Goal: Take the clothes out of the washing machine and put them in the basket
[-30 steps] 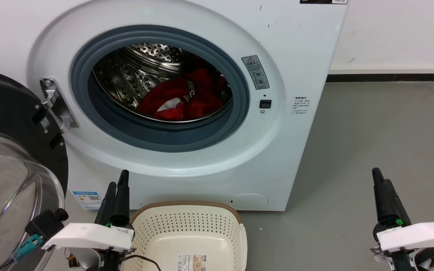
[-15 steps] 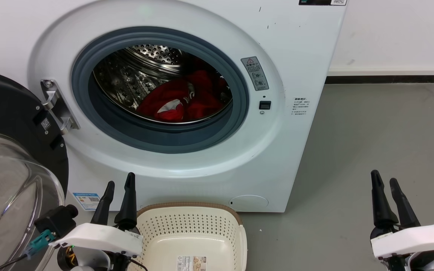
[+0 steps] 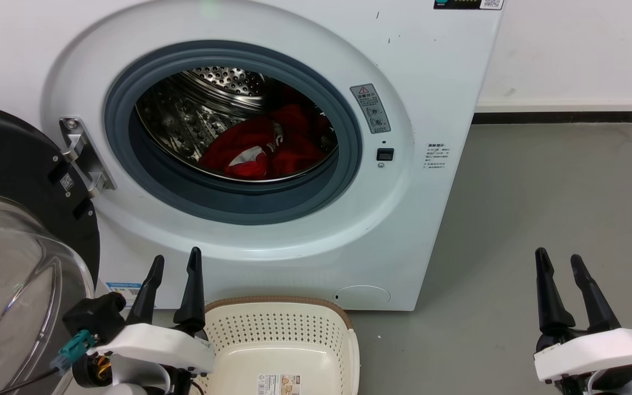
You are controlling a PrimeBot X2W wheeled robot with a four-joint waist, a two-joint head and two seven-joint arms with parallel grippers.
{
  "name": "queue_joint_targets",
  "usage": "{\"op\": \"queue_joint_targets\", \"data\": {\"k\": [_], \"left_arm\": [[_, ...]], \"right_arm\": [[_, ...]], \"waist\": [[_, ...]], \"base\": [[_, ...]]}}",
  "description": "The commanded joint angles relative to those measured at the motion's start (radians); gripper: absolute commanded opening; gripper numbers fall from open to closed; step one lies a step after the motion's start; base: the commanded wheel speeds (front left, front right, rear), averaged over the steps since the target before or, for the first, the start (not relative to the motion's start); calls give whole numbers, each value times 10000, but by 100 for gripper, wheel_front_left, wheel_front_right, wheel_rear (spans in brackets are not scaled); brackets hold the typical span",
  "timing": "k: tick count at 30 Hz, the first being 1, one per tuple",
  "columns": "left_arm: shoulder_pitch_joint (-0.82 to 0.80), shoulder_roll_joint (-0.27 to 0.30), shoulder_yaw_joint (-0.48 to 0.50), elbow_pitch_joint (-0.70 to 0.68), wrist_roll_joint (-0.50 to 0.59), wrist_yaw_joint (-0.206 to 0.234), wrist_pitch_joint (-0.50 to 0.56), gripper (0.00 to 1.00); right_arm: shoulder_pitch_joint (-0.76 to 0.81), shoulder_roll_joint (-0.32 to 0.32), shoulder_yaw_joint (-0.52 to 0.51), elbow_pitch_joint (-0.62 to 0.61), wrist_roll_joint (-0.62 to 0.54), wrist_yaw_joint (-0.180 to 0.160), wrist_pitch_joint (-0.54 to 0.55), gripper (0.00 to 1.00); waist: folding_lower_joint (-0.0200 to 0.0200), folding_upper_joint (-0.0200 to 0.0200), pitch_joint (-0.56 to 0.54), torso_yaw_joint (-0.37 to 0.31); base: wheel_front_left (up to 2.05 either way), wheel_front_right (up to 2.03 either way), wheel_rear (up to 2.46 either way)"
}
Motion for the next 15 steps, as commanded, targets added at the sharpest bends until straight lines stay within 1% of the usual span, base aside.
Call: {"op": "queue_joint_targets", "data": {"k": [1, 15], "left_arm": [[-90, 88, -49, -149, 316, 63, -116, 100], [-5, 162, -290, -141, 1609, 385, -463, 100]], "right_arm": [[59, -12, 33, -200, -312, 0, -106, 100], [197, -10, 232, -456, -1802, -1, -254, 100]], "waist": [[0, 0, 2, 3], [0, 0, 3, 47]], "base": [[0, 0, 0], [0, 0, 0]]}}
